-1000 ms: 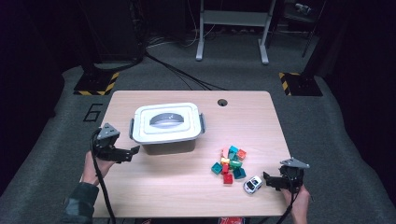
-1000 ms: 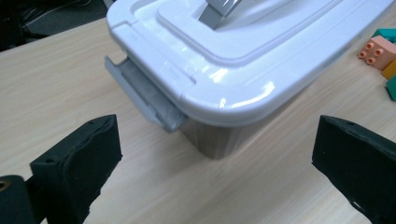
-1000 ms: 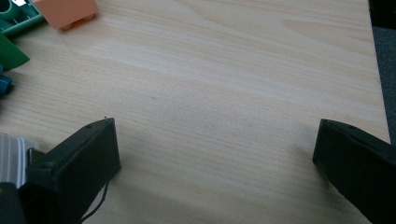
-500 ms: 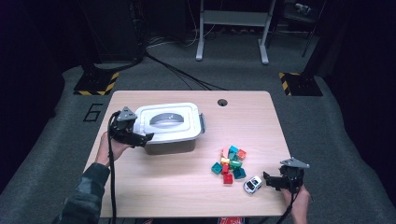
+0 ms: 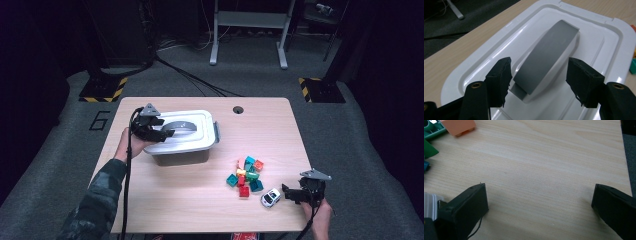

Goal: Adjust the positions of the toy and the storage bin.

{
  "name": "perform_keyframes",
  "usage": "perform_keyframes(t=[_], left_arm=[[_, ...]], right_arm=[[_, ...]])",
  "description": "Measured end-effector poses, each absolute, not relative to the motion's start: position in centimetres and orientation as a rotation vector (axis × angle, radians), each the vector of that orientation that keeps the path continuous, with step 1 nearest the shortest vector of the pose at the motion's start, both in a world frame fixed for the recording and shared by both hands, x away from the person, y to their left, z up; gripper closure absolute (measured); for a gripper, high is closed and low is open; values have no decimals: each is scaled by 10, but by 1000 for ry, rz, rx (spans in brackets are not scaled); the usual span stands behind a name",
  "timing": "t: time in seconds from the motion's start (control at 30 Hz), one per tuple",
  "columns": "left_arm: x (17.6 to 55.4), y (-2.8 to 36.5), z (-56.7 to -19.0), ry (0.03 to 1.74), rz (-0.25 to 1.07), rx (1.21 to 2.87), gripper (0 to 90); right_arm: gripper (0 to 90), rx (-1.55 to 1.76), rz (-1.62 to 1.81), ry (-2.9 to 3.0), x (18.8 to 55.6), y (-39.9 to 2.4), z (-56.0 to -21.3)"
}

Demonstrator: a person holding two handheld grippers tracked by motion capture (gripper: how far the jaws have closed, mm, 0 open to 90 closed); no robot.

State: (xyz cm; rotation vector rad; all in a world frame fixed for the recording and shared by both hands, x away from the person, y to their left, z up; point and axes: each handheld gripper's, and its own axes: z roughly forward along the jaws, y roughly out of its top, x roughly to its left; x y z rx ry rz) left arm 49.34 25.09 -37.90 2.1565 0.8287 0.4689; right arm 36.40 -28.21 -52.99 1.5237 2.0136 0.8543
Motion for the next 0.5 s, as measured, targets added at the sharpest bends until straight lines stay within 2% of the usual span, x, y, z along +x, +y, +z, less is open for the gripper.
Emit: perform_keyframes(t=[0.13,0.5], left_arm=[[499,246,-381,809,453,2183,477],[491,236,-379,801,472,2215,539]], right_arm=[[0,1524,854,2013,364,-282,-530],[0,1524,854,2013,364,-282,-530]])
